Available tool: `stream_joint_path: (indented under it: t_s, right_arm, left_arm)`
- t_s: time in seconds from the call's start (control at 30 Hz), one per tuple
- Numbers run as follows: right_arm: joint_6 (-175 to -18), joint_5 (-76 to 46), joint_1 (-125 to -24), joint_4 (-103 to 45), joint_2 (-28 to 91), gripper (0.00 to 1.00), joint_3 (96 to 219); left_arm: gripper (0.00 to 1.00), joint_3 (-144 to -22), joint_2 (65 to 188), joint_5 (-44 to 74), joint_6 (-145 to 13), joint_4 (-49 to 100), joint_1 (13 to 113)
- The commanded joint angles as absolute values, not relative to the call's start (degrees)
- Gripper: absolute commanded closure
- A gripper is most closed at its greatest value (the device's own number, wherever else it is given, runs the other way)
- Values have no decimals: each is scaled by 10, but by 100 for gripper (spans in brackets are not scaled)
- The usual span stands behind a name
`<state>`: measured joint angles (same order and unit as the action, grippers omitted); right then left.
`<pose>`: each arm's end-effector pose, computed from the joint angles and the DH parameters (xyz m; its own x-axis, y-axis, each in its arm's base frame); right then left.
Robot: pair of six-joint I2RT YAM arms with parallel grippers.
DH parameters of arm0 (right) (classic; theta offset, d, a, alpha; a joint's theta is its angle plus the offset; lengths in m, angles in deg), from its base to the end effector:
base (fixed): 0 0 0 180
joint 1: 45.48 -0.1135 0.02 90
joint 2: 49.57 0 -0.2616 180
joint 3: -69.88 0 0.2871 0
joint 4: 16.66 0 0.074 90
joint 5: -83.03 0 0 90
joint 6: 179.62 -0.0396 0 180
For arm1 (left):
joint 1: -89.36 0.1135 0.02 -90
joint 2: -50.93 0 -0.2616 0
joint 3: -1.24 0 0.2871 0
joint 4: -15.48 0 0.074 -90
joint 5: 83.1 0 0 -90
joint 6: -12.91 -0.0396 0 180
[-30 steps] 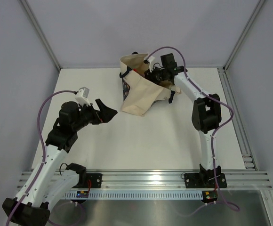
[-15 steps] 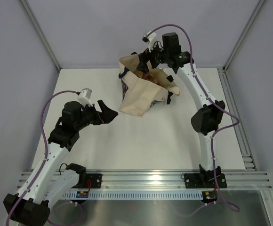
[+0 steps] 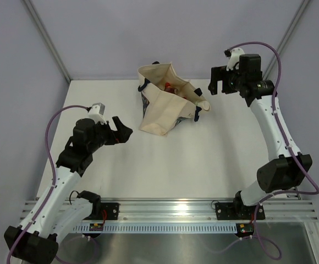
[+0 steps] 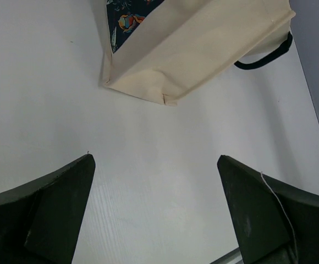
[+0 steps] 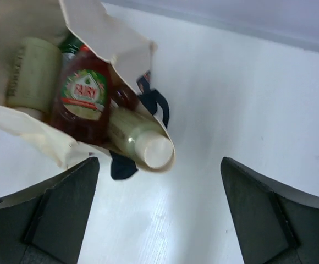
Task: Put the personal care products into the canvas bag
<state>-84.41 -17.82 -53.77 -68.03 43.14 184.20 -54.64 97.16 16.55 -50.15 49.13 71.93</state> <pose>0.3921 0.0647 0.4245 -0.4616 -0.1574 -0.8730 -0.3467 0.9379 0.0142 0.2130 -0.0738 0.3046 -0.5459 -0.2967 -0.7835 0.2177 0.8528 -0.4747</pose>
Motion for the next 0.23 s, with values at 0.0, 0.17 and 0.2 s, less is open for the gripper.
stream_joint_path:
  t_s: [0.0, 0.17, 0.2]
  right_arm:
    - [-875, -83, -521, -654, 345, 1, 1744]
    - [-879, -34, -519, -616, 238, 0, 1639]
    - [-879, -33, -519, -599, 224, 1, 1609]
  left_arm:
    - [1, -565, 972, 130, -528, 477, 720]
    - [1, -561, 965, 136, -529, 475, 721]
    - [1, -557, 962, 136, -529, 474, 721]
